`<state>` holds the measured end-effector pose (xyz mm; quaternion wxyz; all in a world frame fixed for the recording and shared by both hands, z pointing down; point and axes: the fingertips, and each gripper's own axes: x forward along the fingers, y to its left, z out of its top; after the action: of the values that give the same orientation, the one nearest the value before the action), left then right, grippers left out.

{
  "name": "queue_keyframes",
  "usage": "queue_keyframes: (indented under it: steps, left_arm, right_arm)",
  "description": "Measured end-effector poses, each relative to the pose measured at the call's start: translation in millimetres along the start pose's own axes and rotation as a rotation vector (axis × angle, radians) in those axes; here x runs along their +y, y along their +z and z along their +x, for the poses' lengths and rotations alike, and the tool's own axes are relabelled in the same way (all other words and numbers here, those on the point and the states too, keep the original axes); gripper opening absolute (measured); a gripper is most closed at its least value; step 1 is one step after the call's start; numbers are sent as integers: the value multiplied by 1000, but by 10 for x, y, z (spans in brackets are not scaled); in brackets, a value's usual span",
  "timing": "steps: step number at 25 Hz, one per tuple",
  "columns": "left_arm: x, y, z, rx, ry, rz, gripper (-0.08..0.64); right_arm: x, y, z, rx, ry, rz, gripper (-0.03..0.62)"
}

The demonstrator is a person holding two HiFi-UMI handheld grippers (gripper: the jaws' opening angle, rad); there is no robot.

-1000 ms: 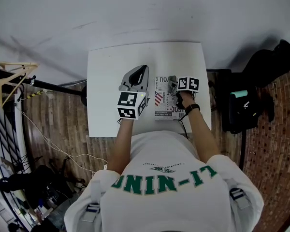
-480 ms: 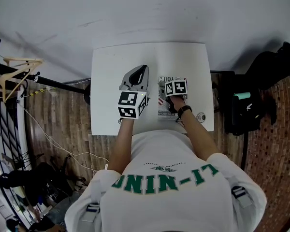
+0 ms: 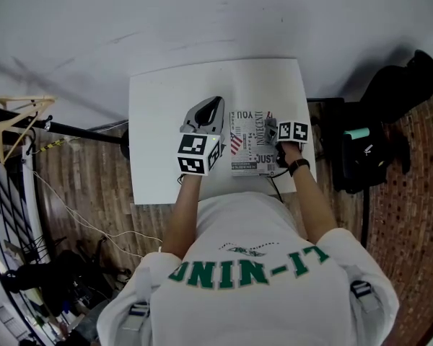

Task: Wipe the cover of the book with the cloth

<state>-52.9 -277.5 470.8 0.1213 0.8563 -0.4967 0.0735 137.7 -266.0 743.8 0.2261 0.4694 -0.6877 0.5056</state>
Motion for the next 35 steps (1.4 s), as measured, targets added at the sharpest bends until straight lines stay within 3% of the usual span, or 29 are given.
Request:
queue_keyframes:
  steps: [7, 10, 13, 17, 19, 21, 26, 32, 35]
  left_arm:
    - [-54, 0, 24, -4, -11, -3, 17]
    - [-8, -2, -8, -7, 5, -8, 17]
    - [71, -18, -40, -5, 24, -17, 17]
    - [124, -43, -73, -4, 42, -29, 17]
    - [121, -46, -87, -2, 46, -28, 17]
    - [118, -40, -96, -1, 47, -25, 17]
    - [148, -47, -141, 0, 56, -18, 17]
    - [145, -82, -90, 8, 40, -34, 17]
    - [72, -84, -21, 12, 16, -32, 17]
  right_arm:
    - [-346, -53, -109, 1, -98, 43, 49]
    - [-205, -41, -144, -17, -93, 30, 46]
    - [218, 31, -128, -36, -24, -40, 46]
    - [1002, -166, 113, 50, 141, -136, 46]
    - [1315, -361, 268, 104, 221, -129, 46]
    - [1448, -528, 415, 142, 248, -110, 46]
    - [1308, -665, 509, 142, 194, -173, 47]
    - [808, -546, 238, 77, 194, -22, 46]
    - [421, -454, 33, 33, 134, 36, 46]
